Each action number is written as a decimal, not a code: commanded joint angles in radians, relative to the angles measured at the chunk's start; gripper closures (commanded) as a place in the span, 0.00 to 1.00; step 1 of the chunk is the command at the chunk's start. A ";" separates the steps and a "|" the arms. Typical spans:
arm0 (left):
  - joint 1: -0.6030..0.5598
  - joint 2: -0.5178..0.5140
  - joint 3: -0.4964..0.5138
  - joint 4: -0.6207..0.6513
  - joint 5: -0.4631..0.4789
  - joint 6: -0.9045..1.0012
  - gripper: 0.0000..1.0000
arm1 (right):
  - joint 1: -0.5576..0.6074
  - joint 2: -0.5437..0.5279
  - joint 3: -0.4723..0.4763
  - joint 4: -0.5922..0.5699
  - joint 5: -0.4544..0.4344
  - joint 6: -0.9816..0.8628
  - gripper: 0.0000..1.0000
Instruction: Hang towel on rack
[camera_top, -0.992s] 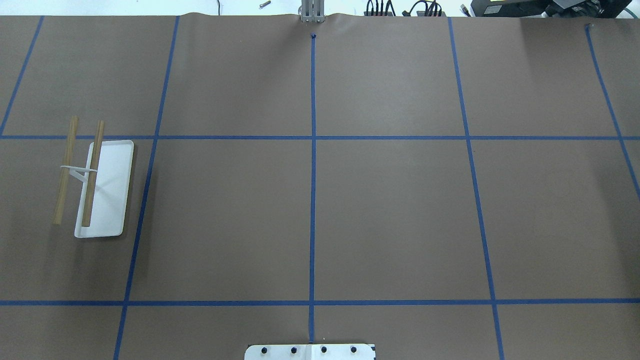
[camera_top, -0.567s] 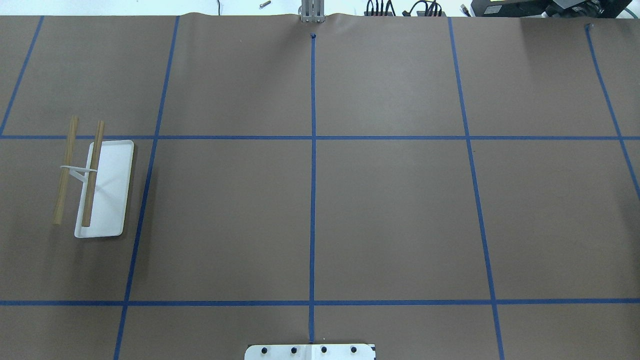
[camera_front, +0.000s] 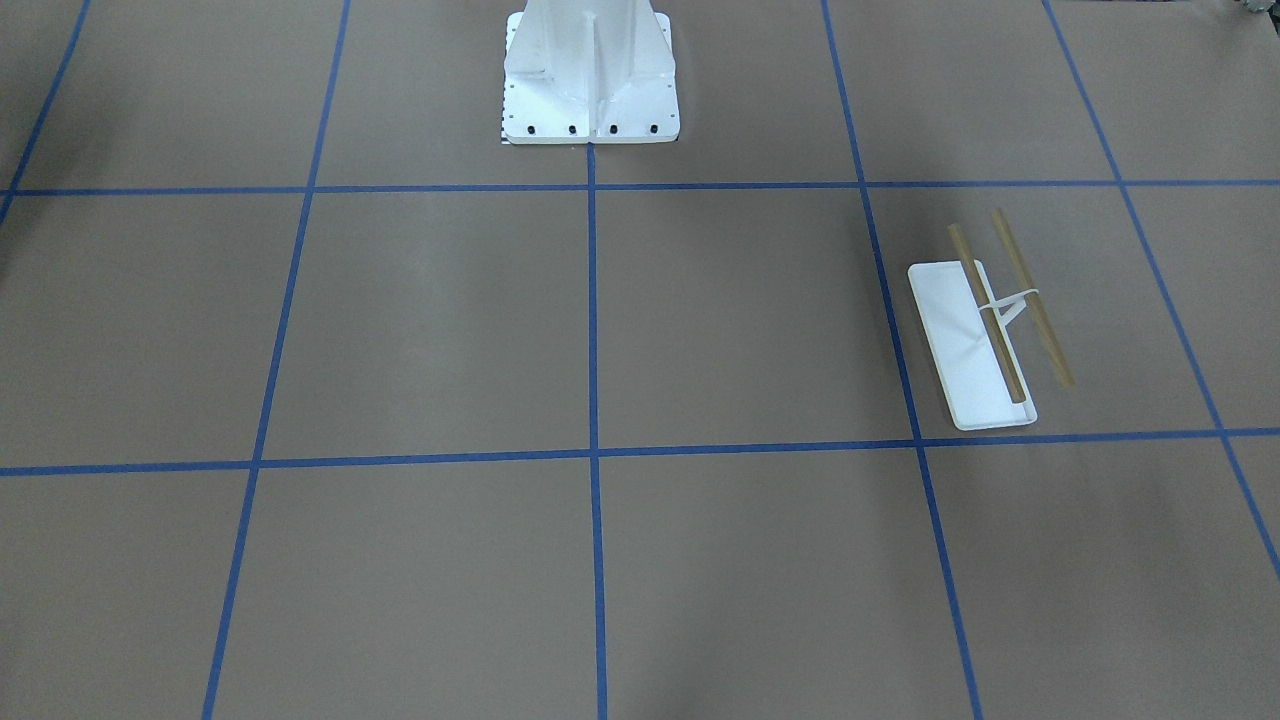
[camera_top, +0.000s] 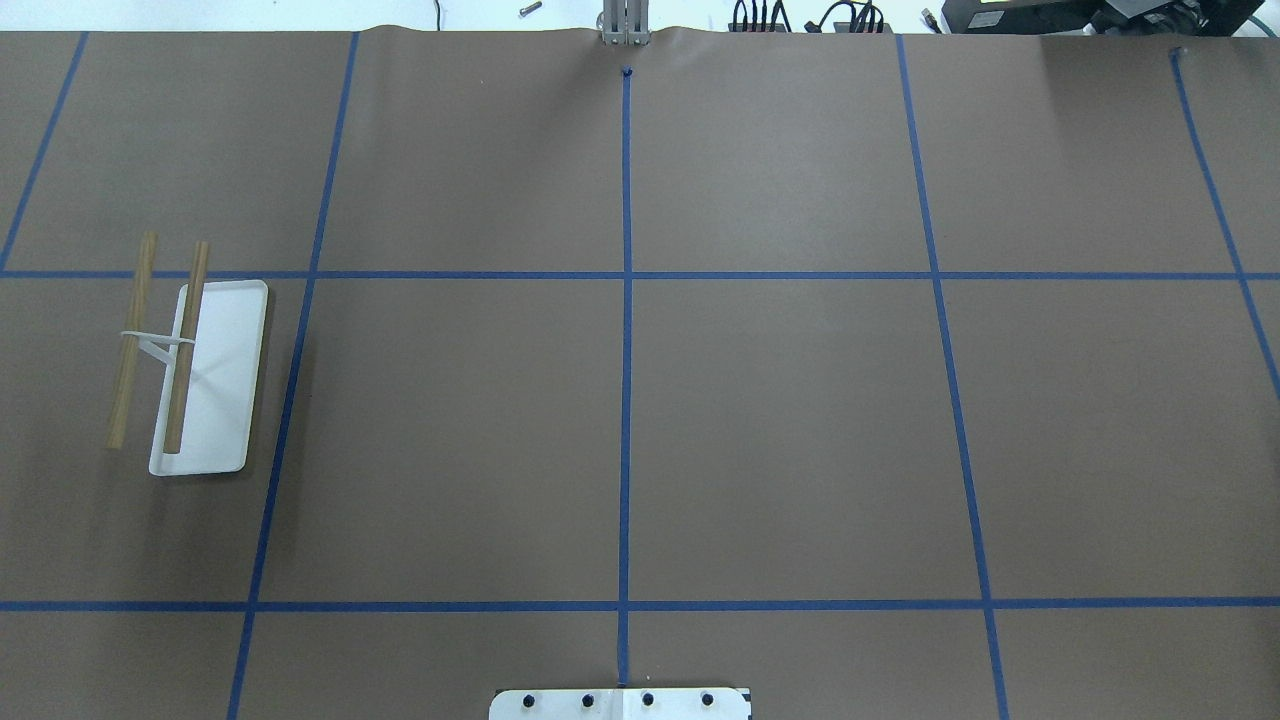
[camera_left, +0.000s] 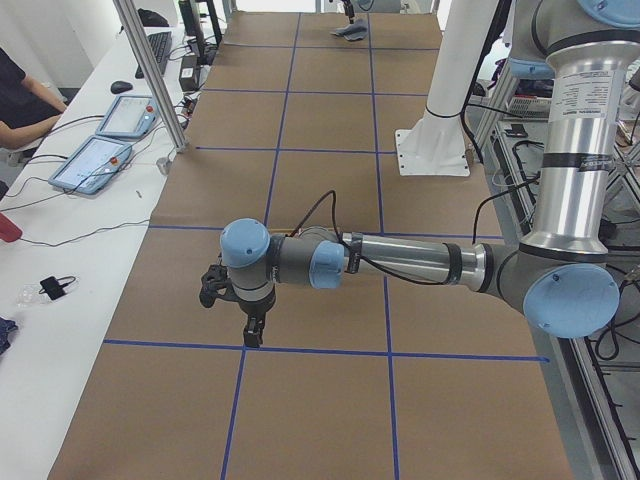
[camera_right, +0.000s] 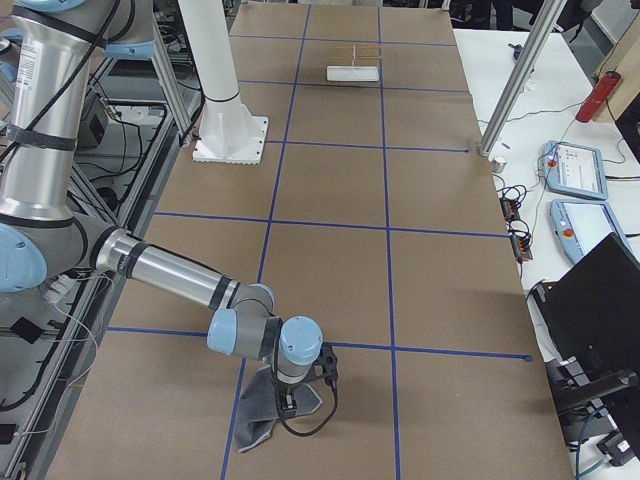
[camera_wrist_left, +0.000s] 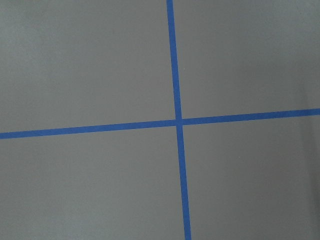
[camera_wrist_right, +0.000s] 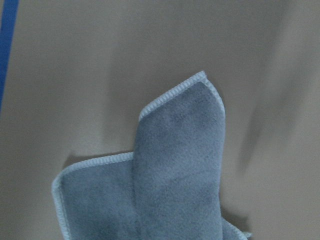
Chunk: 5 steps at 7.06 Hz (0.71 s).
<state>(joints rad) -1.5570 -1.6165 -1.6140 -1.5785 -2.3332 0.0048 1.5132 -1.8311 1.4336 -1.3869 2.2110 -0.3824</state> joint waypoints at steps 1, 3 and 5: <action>0.000 -0.002 -0.003 0.000 0.000 0.001 0.02 | -0.019 0.001 -0.062 0.031 -0.056 -0.007 0.00; 0.000 -0.006 -0.003 0.000 0.000 0.001 0.02 | -0.030 0.009 -0.131 0.117 -0.044 -0.003 0.00; 0.000 -0.006 -0.009 0.000 0.000 0.001 0.02 | -0.031 0.007 -0.133 0.117 0.033 -0.007 0.00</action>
<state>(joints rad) -1.5570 -1.6225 -1.6193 -1.5784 -2.3332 0.0061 1.4839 -1.8235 1.3062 -1.2737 2.1989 -0.3871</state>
